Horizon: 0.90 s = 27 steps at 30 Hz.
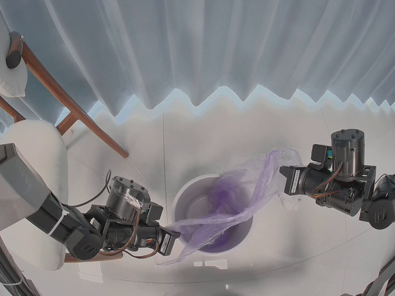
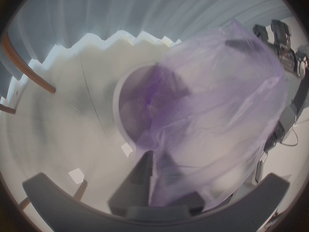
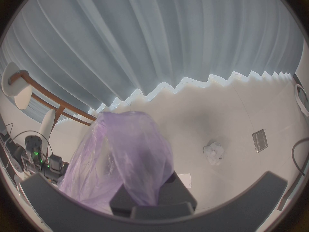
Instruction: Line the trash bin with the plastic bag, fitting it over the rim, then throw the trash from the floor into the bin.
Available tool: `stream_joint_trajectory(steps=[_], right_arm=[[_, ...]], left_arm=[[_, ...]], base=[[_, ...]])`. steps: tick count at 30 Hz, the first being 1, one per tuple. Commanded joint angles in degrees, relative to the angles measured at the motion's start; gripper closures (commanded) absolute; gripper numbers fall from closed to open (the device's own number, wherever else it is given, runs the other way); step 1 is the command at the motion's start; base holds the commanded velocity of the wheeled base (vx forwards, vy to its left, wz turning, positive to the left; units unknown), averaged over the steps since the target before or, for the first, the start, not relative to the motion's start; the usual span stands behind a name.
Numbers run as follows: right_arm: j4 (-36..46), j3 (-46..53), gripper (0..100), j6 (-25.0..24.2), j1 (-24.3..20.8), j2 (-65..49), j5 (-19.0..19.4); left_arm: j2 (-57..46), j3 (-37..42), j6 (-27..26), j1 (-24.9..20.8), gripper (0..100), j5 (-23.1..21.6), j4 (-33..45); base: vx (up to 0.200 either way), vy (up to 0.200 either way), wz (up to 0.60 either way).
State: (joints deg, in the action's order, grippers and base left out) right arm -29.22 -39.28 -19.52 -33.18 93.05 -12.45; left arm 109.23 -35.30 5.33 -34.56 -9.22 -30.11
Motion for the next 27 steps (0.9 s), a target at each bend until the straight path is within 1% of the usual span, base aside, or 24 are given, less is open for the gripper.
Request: stream_joint_trajectory(steps=[1, 4, 9, 11, 13, 15, 18, 27], right_arm=[[0.3, 0.4, 100, 0.4, -0.2, -0.1, 0.2], [0.6, -1.2, 100, 0.4, 0.0, 0.1, 1.4], [1.9, -3.0, 100, -0.1, 1.6, 0.6, 5.7], [2.9, -2.1, 100, 0.0, 1.6, 1.0, 7.4], [2.9, -1.8, 100, -0.1, 1.5, 1.5, 7.5], [2.1, -1.3, 100, -0.2, 0.6, 4.7, 7.5], [1.8, -1.3, 100, -0.3, -0.7, 7.2, 7.4], [-3.8, -1.4, 100, -0.1, -3.3, 15.9, 7.4]], left_arm=[[-0.2, -5.1, 2.5, 0.8, 100, 0.0, -0.5], [-1.4, -4.7, 4.6, 0.5, 100, 0.0, -1.1], [-3.7, -2.8, 5.0, 1.2, 100, 0.3, -2.1], [-4.7, -1.5, 5.1, 2.5, 100, 0.6, -1.8], [-5.2, -0.6, 5.0, 2.8, 100, 0.6, -1.8], [-6.7, 2.4, 5.1, 4.0, 100, 0.3, -2.0], [-7.9, 2.6, 5.0, 5.5, 100, -0.1, -2.1], [-8.4, 3.8, 5.1, 5.3, 100, 0.0, -2.1]], base=[[0.000, 0.000, 0.00], [0.000, 0.000, 0.00], [0.000, 0.000, 0.00], [0.000, 0.000, 0.00], [0.000, 0.000, 0.00], [0.000, 0.000, 0.00], [0.000, 0.000, 0.00], [0.000, 0.000, 0.00]])
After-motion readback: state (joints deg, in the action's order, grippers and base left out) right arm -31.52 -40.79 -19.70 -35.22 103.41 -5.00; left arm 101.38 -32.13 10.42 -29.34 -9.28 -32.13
